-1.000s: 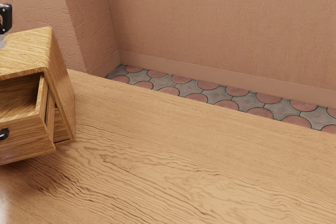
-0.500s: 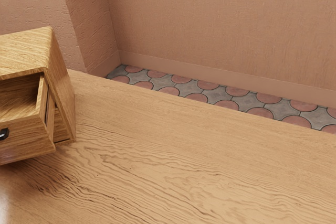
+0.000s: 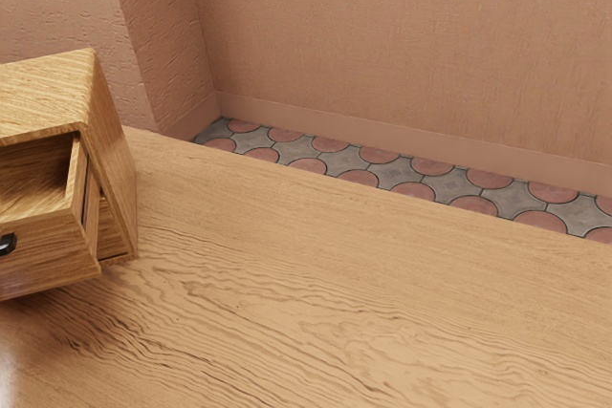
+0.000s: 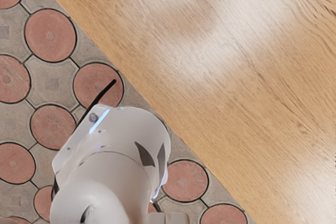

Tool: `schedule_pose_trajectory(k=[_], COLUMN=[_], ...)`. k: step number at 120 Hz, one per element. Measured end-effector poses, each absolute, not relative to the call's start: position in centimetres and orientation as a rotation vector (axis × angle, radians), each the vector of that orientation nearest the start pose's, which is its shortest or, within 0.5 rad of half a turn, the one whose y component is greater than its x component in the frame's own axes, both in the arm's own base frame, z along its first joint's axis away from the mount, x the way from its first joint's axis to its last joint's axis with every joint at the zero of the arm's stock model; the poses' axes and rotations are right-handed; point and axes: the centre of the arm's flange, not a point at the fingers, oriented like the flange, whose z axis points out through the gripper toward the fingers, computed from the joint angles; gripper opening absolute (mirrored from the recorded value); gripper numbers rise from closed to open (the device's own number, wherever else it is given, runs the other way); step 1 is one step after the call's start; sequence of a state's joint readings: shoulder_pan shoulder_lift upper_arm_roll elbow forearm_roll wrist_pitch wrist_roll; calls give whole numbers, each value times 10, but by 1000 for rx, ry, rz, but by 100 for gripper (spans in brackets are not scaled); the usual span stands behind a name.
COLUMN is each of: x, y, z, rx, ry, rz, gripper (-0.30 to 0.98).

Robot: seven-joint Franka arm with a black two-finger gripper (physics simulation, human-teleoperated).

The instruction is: Push the drawer handle with one arm to close the drawer

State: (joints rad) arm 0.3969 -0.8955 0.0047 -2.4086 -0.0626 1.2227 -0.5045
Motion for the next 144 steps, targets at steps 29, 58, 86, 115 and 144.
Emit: schedule_pose_trajectory(k=[29, 58, 86, 115, 144], x=[231, 242, 252, 262, 272], y=[99, 122, 144, 148, 156], z=[562, 545, 539, 524, 521], rx=[-2775, -2701, -2632, -2617, -2589], ry=[-1467, -1536, -1575, -1576, -1559], rz=[376, 351, 238, 128, 4], gripper=[-10, -10, -10, -10, -10])
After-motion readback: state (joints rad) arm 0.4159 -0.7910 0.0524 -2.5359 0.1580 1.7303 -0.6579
